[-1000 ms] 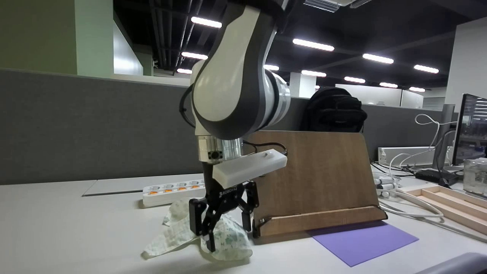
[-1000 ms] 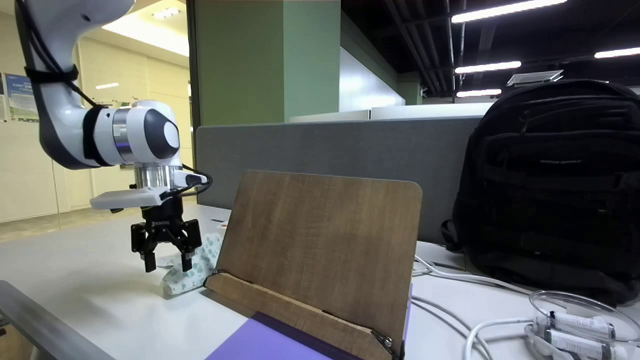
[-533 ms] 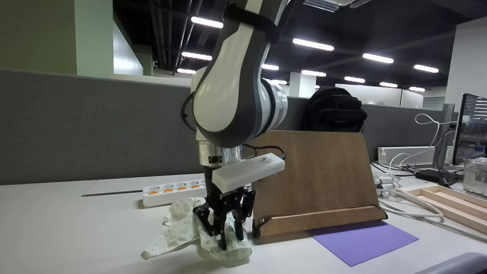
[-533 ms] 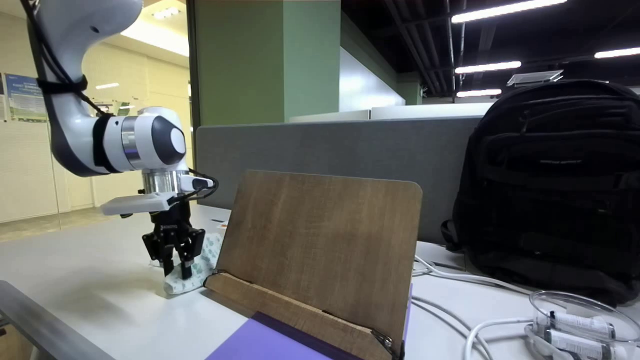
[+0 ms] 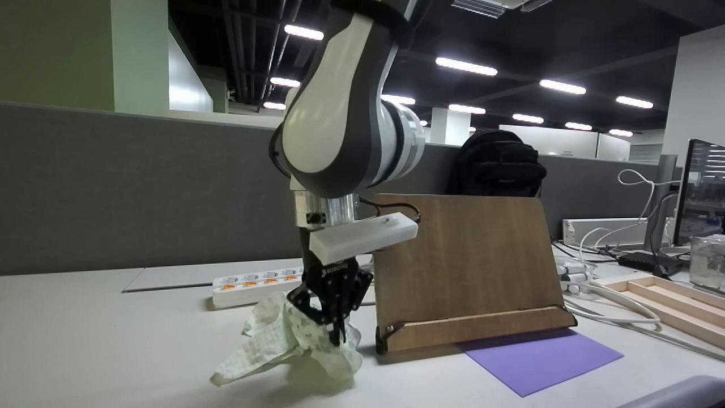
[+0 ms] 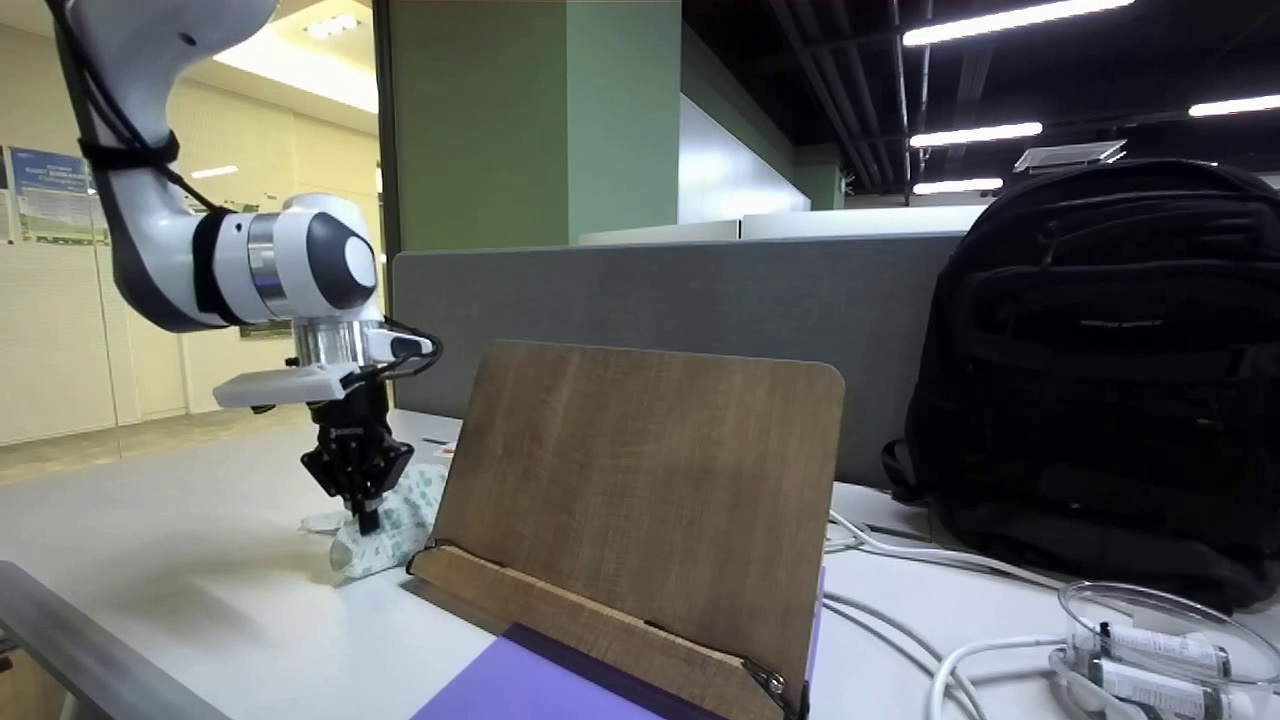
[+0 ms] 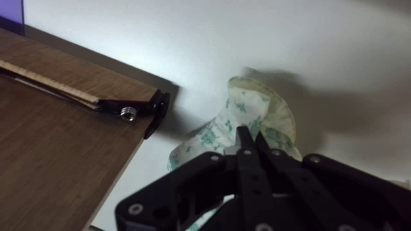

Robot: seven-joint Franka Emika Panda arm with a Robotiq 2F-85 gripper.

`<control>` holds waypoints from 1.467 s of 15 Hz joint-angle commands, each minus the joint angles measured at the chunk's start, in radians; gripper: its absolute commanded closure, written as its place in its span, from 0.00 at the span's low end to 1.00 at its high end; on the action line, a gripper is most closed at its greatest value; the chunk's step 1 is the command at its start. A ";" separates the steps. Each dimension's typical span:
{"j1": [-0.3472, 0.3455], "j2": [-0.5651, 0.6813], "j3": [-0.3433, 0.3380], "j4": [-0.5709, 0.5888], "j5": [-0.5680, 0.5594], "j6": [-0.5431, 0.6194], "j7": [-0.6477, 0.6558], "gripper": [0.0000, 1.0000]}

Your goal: Hang the cloth on the brown object

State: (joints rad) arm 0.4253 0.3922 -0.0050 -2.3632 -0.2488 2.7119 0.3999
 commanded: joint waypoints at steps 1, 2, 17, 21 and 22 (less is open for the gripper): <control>-0.026 -0.098 0.014 0.014 0.023 -0.088 0.008 0.99; -0.035 -0.126 0.019 0.024 0.030 -0.114 0.006 0.99; -0.253 -0.432 0.074 0.353 -0.070 -0.464 0.067 0.99; -0.324 -0.520 0.070 0.335 -0.130 -0.496 0.105 0.99; -0.342 -0.547 0.069 0.325 -0.139 -0.508 0.112 0.99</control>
State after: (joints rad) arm 0.1297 -0.0803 0.0541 -2.0182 -0.3417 2.2483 0.4460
